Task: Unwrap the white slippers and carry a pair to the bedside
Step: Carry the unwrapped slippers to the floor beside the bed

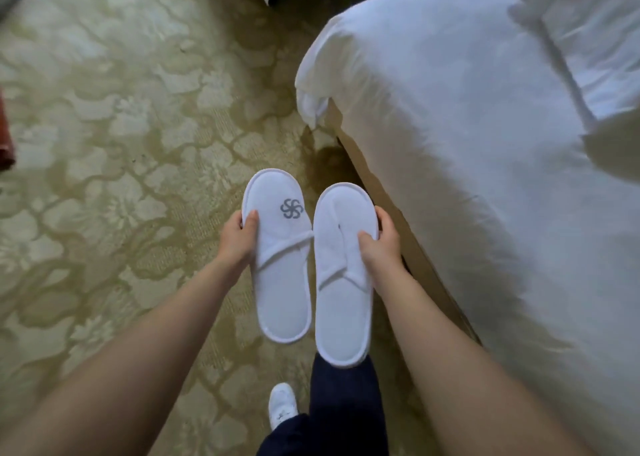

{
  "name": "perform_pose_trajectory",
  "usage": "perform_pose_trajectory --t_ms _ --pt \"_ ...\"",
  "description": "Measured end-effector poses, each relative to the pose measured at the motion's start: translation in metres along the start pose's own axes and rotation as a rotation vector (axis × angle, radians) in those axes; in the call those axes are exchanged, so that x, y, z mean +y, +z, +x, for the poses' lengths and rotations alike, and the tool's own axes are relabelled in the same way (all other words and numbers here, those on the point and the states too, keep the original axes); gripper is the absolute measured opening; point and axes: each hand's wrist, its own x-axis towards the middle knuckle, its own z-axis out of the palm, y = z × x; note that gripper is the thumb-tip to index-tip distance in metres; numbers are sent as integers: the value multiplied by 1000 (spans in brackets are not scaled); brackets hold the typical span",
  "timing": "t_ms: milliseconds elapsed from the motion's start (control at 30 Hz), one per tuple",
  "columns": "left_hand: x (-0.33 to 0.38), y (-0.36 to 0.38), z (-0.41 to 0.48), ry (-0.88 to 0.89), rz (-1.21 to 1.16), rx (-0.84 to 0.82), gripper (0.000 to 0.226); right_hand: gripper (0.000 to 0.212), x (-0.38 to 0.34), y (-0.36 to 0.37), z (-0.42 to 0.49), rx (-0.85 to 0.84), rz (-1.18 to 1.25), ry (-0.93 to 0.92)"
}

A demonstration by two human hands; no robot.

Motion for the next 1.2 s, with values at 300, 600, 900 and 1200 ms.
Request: perform_pose_trajectory --t_ms 300,600,900,1200 --pt "105 3 138 -24 -89 131 37 56 -131 46 147 -93 -71 -105" --pt "203 42 254 -42 -135 215 35 44 -254 45 284 -100 -130 -106" --pt "278 58 358 -87 -185 189 26 41 -336 60 377 -126 -140 -80" --pt "354 65 502 -92 -198 155 27 34 -428 102 501 -67 -83 -114"
